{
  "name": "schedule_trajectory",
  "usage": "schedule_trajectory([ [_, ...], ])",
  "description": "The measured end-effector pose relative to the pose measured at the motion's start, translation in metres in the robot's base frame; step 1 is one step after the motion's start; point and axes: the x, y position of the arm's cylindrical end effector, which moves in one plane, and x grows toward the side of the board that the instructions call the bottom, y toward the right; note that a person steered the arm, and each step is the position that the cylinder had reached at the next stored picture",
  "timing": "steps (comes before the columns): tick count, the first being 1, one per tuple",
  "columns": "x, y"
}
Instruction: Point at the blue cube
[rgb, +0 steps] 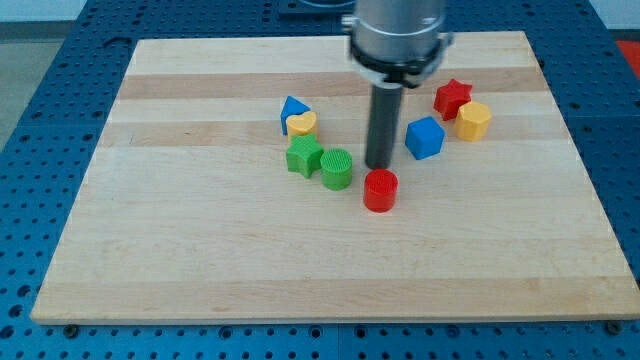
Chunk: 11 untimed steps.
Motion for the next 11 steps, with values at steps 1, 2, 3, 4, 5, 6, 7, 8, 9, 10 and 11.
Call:
schedule_trajectory([
  [1,-0.031,-0.017],
  [2,-0.060,-0.014],
  [3,-0.049,-0.008],
  [4,-0.018,-0.004],
  [5,-0.013,0.020],
  [6,-0.013,0.018],
  [7,-0.031,-0.005],
  [8,-0.047,0.006],
  [9,-0.047,0.028],
  [10,-0.031,0.043],
  [11,-0.013,0.076],
])
